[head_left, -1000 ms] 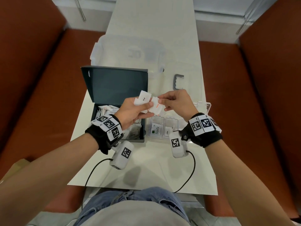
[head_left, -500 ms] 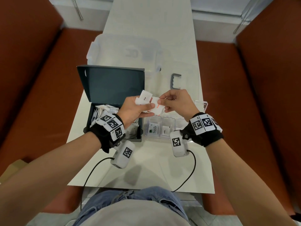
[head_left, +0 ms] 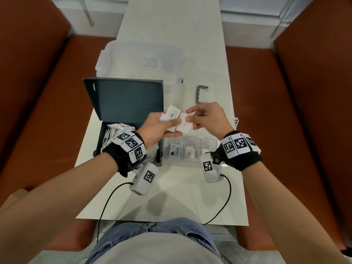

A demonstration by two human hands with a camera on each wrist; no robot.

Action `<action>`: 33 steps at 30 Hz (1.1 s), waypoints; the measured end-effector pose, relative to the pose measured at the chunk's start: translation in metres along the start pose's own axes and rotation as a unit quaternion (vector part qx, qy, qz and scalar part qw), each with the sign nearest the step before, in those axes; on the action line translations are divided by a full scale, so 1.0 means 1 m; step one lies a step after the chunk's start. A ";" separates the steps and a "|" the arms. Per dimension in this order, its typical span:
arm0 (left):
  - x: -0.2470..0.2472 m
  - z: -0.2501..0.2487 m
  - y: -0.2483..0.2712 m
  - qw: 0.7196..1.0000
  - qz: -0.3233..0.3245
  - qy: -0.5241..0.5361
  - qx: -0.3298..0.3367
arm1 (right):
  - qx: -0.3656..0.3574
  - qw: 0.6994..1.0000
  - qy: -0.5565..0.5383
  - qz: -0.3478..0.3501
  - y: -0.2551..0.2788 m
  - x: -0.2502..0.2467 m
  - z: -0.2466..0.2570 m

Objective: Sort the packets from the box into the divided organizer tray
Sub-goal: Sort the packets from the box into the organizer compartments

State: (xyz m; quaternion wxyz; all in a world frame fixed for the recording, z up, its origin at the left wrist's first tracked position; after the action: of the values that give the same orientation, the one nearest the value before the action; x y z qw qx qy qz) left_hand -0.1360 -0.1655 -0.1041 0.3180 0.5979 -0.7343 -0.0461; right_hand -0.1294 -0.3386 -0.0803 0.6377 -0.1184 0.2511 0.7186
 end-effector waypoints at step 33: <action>-0.007 0.007 0.000 0.999 -0.017 -0.027 -0.022 | 0.184 0.895 0.385 0.129 0.016 0.012 -0.091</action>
State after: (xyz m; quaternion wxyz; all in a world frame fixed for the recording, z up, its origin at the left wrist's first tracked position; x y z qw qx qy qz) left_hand -0.1395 -0.1617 -0.1128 0.3104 0.6018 -0.7310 -0.0843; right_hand -0.1606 -0.3762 -0.1595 0.4037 -0.2326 0.6177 0.6336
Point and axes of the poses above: each hand's wrist, its own y-axis away from the middle knuckle, its own x-axis out of the palm, z = x × y, the point moved 3 cm from there along -y, towards the middle knuckle, and after that the axes turned 10 degrees about y, right-handed, at the moved point
